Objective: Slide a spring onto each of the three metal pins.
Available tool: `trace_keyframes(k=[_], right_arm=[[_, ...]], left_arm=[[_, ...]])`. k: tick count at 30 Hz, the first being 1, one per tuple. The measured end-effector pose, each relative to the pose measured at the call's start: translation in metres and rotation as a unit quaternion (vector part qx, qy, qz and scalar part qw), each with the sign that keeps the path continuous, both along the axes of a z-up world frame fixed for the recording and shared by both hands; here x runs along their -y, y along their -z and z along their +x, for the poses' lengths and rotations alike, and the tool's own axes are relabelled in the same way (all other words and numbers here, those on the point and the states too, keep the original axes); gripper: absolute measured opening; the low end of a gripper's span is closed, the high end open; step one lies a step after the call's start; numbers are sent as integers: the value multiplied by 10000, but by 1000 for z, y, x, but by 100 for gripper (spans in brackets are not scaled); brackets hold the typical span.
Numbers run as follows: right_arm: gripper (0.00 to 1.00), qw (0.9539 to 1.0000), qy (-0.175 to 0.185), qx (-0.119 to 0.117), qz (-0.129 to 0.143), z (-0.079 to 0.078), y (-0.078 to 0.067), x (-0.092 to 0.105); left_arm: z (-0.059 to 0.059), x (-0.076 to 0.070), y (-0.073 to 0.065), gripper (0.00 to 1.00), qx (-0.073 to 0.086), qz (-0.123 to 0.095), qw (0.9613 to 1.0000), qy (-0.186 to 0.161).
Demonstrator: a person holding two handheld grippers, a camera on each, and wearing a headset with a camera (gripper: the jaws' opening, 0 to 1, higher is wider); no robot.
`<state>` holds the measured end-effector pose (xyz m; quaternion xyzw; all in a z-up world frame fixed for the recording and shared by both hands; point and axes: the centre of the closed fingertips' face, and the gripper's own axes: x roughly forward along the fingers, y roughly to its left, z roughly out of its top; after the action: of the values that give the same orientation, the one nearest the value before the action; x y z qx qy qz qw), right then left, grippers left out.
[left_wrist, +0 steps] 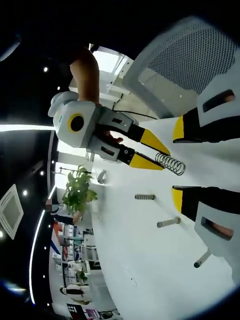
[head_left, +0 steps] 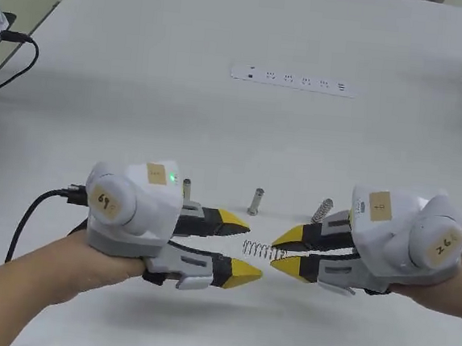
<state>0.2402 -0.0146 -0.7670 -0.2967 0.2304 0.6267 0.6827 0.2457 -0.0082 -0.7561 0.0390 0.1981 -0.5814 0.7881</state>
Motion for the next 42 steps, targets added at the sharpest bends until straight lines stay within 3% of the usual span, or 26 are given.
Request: trace_keyframes(k=[3, 7, 16, 42], right_arm=[[8, 10000, 0, 0, 25, -1, -1, 0], [8, 10000, 12, -1, 47, -1, -3, 0], [8, 9997, -83, -46, 242, -5, -10, -3], [8, 9995, -264, -9, 143, -7, -10, -5]], left_arm=[[-1, 2, -2, 20, -146, -139, 9998, 14], [-1, 3, -4, 14, -185, -217, 9996, -3], [-4, 3, -4, 10, -109, -196, 9997, 76], [-7, 1, -13, 4, -77, -314, 9995, 73]])
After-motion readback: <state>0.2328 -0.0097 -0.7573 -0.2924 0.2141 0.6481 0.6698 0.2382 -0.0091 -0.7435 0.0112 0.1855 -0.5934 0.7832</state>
